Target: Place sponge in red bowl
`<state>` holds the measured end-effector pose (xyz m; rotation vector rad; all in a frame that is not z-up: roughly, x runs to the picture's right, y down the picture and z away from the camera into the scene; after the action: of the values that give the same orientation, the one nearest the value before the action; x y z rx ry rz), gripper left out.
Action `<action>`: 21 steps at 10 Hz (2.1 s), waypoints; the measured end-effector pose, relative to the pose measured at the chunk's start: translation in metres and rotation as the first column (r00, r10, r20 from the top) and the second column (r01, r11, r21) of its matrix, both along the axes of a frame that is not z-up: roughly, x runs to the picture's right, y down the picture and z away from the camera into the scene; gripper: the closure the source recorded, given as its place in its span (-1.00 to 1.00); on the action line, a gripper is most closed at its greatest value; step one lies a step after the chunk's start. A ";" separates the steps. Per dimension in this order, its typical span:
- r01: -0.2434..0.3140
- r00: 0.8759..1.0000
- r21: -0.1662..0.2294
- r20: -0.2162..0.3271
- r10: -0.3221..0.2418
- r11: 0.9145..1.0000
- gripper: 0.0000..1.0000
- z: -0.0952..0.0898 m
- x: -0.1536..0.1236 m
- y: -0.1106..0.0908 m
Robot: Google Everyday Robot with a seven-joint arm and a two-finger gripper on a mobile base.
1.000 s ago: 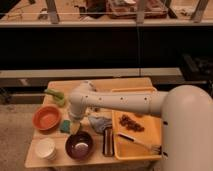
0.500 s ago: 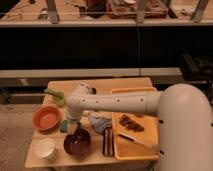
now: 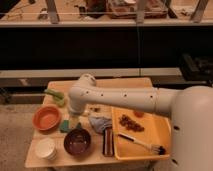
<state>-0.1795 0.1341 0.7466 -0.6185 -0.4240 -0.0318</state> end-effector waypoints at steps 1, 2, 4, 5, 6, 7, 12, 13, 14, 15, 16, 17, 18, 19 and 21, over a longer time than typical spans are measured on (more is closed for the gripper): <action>-0.002 1.000 0.002 0.003 0.002 1.000 -0.30 0.000 -0.004 -0.003; -0.002 1.000 0.004 0.007 0.002 1.000 -0.30 0.003 -0.009 -0.004; -0.007 1.000 0.017 0.024 0.006 1.000 -0.30 0.022 -0.031 0.005; -0.005 0.999 0.024 0.033 0.005 1.000 -0.30 0.029 -0.038 0.008; -0.005 0.999 0.030 0.038 0.003 1.000 -0.30 0.035 -0.042 0.012; -0.004 0.999 0.029 0.038 0.003 1.000 -0.30 0.043 -0.044 0.017; 0.004 1.000 -0.001 0.005 -0.004 1.000 -0.30 0.066 -0.038 0.045; 0.003 1.000 -0.004 -0.004 -0.003 1.000 -0.30 0.069 -0.035 0.048; 0.004 1.000 -0.005 -0.017 -0.004 1.000 -0.30 0.071 -0.031 0.049; 0.004 0.999 -0.006 -0.033 -0.004 1.000 -0.30 0.072 -0.025 0.050; 0.002 0.999 -0.008 -0.049 -0.002 1.000 -0.30 0.075 -0.018 0.053; -0.002 0.998 -0.008 -0.066 0.001 1.000 -0.30 0.076 -0.010 0.054; -0.001 0.997 -0.007 -0.083 0.001 1.000 -0.30 0.078 -0.004 0.055; -0.002 0.996 -0.008 -0.094 0.001 1.000 -0.30 0.079 0.000 0.056; 0.001 0.994 -0.018 -0.110 -0.003 1.000 -0.30 0.084 0.004 0.064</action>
<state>-0.1750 0.1977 0.8306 -0.6348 -0.3171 0.0045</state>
